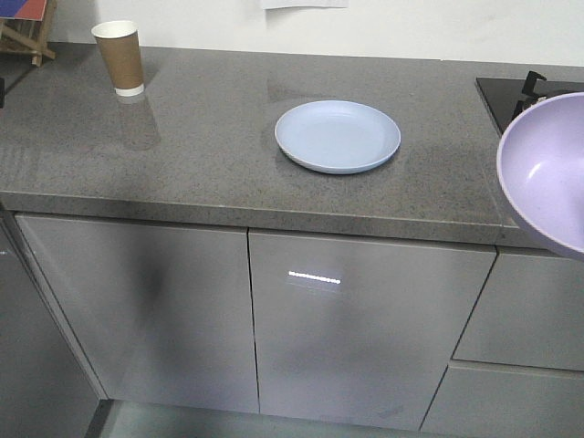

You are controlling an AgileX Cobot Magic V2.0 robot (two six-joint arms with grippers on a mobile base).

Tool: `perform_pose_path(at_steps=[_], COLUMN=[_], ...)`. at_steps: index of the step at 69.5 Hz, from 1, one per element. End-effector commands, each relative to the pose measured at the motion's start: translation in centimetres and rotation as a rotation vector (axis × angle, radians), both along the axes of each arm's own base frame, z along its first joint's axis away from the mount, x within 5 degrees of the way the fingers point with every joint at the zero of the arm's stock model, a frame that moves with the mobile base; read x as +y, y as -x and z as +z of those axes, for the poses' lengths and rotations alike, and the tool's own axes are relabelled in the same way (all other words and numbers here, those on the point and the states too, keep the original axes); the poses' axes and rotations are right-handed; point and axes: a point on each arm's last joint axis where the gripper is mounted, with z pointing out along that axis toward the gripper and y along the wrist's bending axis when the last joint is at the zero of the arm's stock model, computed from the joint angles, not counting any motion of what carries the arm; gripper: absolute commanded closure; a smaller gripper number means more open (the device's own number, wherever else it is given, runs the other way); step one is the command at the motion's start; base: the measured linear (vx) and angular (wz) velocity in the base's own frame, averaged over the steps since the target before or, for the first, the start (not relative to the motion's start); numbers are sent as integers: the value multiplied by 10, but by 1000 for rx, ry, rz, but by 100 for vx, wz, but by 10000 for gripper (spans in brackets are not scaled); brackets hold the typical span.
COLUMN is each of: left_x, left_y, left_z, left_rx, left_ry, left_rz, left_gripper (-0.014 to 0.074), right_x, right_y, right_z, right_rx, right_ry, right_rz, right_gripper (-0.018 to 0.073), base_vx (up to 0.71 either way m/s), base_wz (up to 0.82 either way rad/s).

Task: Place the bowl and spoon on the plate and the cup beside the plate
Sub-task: 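Drive toward the plate holding the spoon and bowl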

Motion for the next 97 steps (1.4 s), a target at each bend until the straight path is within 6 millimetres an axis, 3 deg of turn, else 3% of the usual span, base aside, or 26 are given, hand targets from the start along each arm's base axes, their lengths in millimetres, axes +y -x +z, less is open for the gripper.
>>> perform_pose_path(at_steps=[1,97], left_x=[0,0], left_y=[5,5], left_z=[16,16], left_rx=[-98,-98], left_ry=[12,12], left_rz=[-10,-10], left_gripper=[603,603], right_x=[-1,-1], right_y=[2,2], right_z=[15,14], right_rx=[-99,-97], right_ry=[10,10], right_rz=[3,2], right_gripper=[565,565], base_vx=[12,15], base_wz=[-2,1])
